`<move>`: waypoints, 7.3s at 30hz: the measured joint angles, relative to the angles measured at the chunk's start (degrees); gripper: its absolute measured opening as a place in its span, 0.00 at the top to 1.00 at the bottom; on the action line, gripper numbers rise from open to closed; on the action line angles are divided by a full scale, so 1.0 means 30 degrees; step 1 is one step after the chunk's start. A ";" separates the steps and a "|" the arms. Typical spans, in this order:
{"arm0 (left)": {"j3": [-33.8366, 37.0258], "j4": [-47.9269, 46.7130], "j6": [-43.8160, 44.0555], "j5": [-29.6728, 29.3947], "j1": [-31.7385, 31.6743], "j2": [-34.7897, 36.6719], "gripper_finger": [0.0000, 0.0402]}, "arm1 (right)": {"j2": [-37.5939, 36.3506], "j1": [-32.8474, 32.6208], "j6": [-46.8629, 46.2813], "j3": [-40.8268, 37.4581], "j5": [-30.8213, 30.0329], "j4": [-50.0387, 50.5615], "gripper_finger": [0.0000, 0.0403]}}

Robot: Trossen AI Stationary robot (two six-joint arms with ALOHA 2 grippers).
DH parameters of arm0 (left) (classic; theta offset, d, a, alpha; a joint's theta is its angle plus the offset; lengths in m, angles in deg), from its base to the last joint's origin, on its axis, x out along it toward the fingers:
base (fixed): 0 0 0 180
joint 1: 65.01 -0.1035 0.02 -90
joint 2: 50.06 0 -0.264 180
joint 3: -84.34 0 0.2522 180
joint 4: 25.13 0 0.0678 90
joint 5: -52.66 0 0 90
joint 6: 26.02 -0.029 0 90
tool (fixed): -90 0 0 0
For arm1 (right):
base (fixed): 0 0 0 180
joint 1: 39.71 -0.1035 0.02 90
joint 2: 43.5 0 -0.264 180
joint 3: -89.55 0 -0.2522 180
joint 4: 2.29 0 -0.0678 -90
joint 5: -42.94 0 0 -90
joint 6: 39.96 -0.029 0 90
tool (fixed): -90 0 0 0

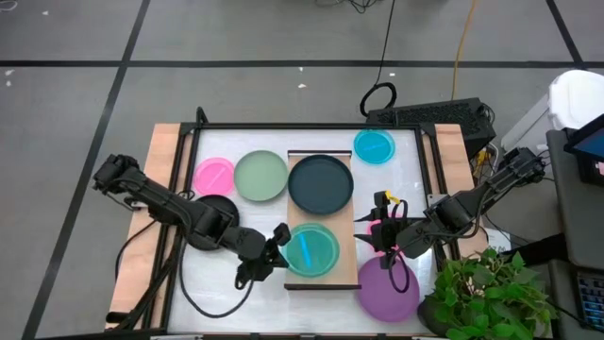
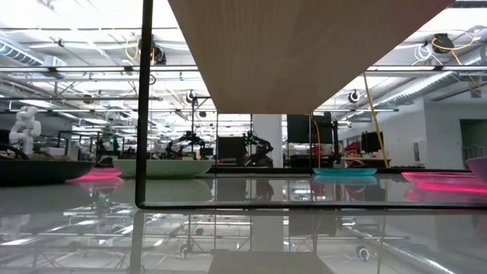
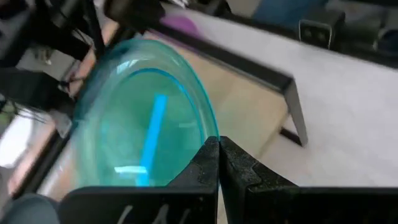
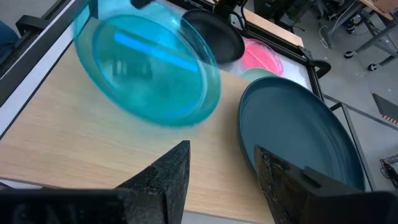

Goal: Place and stack plates onto a shelf
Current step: Put the bottom blue transparent plate on the shelf, then stack the purple plate on top of the dark green plate on the shelf

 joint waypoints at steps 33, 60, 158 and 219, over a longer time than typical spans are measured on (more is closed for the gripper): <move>-0.0117 0.2151 0.0085 -0.0107 -0.1028 -0.1867 0.95 | -0.0007 0.0005 0.0007 0.0000 0.0002 0.0020 0.60; -0.0058 0.2748 0.1157 -0.0194 -0.1195 -0.1904 0.86 | -0.0007 0.0007 0.0007 0.0000 0.0007 0.0139 0.60; 0.3011 0.0548 1.2858 -0.5215 -0.0420 0.2912 0.80 | 0.3074 -0.7038 -1.1876 0.0000 0.2683 -0.1452 0.60; 0.3155 0.3453 1.1312 -0.5214 -0.0197 0.2898 0.80 | 0.3723 -0.2725 -1.5455 -0.6562 1.0052 0.2842 0.60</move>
